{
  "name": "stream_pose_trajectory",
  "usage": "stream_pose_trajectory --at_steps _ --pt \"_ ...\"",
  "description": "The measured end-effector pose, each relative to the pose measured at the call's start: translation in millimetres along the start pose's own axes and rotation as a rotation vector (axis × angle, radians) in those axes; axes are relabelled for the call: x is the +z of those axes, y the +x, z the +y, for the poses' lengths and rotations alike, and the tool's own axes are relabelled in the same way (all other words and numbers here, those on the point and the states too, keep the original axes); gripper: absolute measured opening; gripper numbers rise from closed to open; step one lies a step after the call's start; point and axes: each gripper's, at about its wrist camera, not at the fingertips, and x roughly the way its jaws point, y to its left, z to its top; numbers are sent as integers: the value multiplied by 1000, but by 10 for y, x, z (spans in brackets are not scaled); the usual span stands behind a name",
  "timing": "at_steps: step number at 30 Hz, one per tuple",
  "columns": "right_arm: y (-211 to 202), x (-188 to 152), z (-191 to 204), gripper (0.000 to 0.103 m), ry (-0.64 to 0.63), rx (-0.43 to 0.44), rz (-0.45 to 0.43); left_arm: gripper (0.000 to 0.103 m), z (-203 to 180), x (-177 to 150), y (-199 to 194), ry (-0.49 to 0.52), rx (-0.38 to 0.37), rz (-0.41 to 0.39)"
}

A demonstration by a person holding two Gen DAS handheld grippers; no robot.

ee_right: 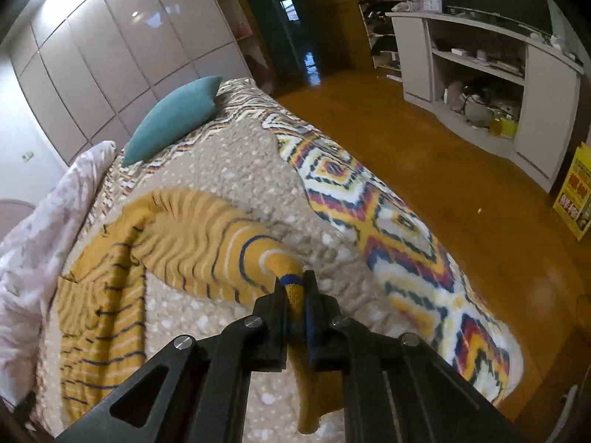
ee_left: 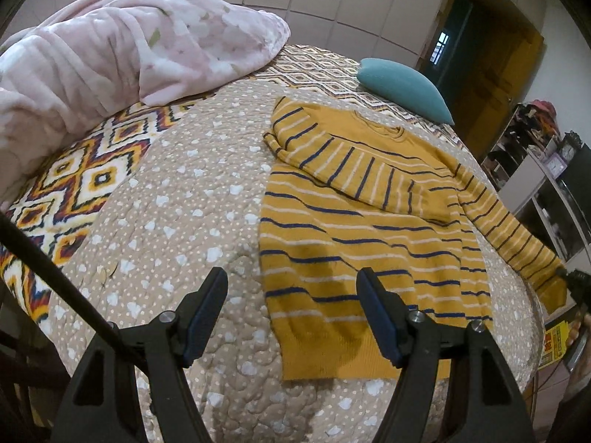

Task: Fold small clothes
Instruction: 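Grasp the other sleeve with the right gripper and fold it across the body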

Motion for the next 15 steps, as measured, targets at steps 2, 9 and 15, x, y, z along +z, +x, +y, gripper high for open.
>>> stream_pose_trajectory --at_steps 2,9,15 --pt "-38 45 246 8 -36 27 7 71 5 -18 -13 2 0 -3" --pt "-20 62 1631 8 -212 250 92 71 -9 -96 -91 51 19 -34" --pt "403 -238 3227 8 -381 391 213 71 290 -135 -111 10 34 -53"
